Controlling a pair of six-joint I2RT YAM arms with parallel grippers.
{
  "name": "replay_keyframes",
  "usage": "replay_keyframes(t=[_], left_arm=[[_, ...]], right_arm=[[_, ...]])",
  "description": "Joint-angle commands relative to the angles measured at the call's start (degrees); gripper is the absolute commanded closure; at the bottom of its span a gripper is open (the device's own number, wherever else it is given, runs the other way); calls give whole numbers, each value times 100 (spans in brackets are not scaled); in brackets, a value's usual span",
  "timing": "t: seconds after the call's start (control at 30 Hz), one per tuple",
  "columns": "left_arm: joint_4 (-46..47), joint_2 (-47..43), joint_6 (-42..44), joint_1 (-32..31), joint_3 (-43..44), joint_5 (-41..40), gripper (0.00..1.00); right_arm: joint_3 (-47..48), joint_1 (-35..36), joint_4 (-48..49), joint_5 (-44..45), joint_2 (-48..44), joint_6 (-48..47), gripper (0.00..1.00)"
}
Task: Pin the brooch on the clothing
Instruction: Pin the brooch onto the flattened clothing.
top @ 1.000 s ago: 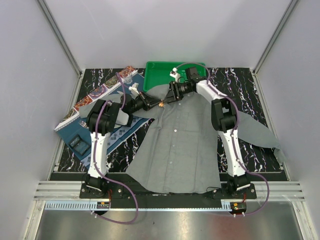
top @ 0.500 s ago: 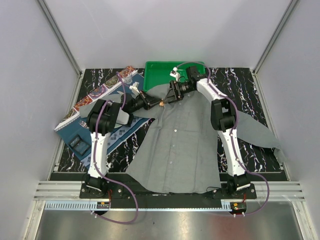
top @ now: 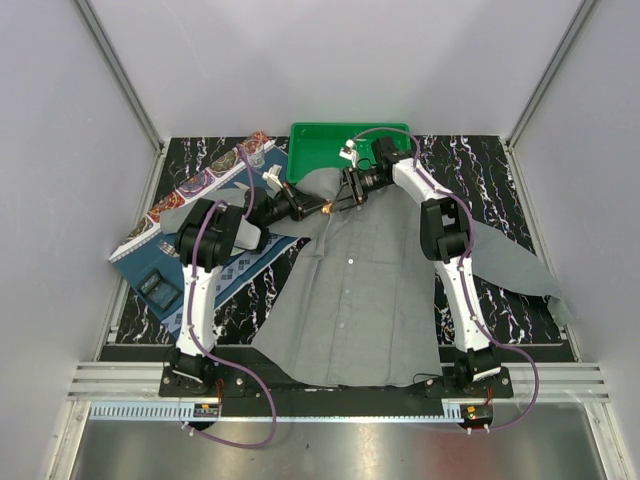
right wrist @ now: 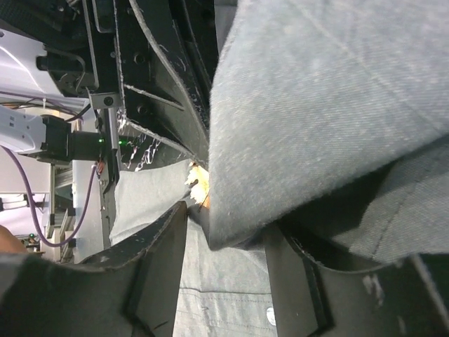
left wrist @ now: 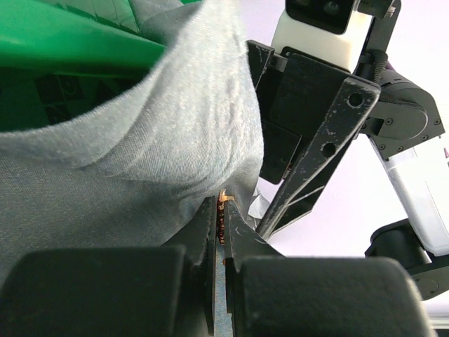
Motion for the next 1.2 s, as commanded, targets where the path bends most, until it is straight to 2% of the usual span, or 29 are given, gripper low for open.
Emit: replay_keyframes(t=[0.0, 0.17, 0.23, 0.37, 0.4, 0.43, 0.5, 0.53, 0.67, 0.7, 0.8, 1.17], left_arm=[[1491, -78, -79, -82, 202, 73, 100], [1500, -104, -88, -108, 202, 82, 100], [1509, -104, -79, -108, 176, 91, 100], [1509, -113, -62, -108, 150, 126, 100], [1526, -121, -53, -108, 150, 126, 100], [1527, -122, -53, -108, 158, 126, 100], [1527, -122, -62, -108, 167, 117, 99], [1535, -130, -70, -108, 167, 117, 95], [1614, -130, -158, -82, 167, 135, 66], [1675, -139, -210, -64, 141, 135, 63], [1763, -165, -246, -20, 80, 214, 60], [2115, -315, -115, 76, -324, 574, 60]], right_arm=[[-131, 4, -120, -219, -240, -253, 49], [-184, 4, -85, -245, -275, -279, 67], [-184, -5, -85, -298, -284, -262, 71], [-184, -14, -76, -351, -293, -262, 87], [-176, -14, -76, -368, -293, -244, 98], [-184, -23, -68, -386, -293, -244, 100], [-193, -40, -68, -456, -293, -201, 100], [-193, -32, -68, -456, -284, -174, 100], [-202, -67, -6, -544, -275, -60, 100], [-228, -67, 3, -544, -301, -60, 100], [-237, -75, 47, -631, -310, 10, 100], [-228, -84, 310, -852, -328, 353, 100]])
